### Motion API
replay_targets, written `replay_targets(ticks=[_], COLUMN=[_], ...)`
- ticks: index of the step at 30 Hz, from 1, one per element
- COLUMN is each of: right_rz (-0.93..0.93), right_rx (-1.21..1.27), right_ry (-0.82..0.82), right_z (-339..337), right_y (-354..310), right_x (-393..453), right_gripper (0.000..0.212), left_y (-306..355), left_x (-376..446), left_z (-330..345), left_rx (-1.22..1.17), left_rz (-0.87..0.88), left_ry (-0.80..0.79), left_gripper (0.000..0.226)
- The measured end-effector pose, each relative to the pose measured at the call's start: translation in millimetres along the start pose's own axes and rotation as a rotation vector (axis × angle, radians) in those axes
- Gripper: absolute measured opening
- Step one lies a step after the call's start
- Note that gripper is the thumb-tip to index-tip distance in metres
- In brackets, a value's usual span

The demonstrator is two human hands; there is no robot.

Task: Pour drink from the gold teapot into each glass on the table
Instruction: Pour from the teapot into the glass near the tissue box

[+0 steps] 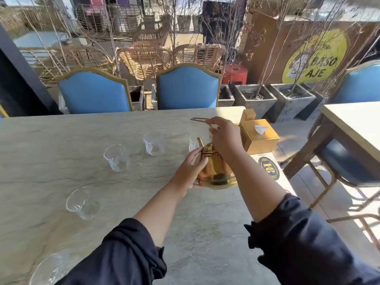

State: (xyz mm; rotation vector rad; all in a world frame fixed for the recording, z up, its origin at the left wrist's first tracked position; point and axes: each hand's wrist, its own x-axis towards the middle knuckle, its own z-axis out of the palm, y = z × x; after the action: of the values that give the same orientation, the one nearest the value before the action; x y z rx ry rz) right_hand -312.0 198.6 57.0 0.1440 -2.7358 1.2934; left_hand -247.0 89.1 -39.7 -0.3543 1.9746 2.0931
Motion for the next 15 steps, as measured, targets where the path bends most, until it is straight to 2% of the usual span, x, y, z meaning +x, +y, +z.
replay_targets(ticks=[5,9,12,15], right_rz=[-0.013,-0.006,-0.024,-0.042], right_rx=[-0.019,-0.055,-0.067,-0.079], right_ry=[-0.017,-0.01,-0.004,-0.004], right_z=[4.2,5.4,3.9,3.1], right_y=[-3.8,-3.8,-3.2,-3.8], right_x=[7.4,10.5,11.6,13.0], right_gripper=[0.043,0.044,0.04,0.036], left_y=[0.6,1.7,2.5,3.6], left_x=[4.1,5.8,6.5,6.5], left_z=[1.1,1.8,2.5,3.3], left_rx=[-0.016,-0.014,-0.018,-0.028], left_rz=[-0.044,-0.051,-0.058,-0.067], left_ry=[0.006,0.005,0.001,-0.007], left_gripper=[0.029,0.038,0.042,0.035])
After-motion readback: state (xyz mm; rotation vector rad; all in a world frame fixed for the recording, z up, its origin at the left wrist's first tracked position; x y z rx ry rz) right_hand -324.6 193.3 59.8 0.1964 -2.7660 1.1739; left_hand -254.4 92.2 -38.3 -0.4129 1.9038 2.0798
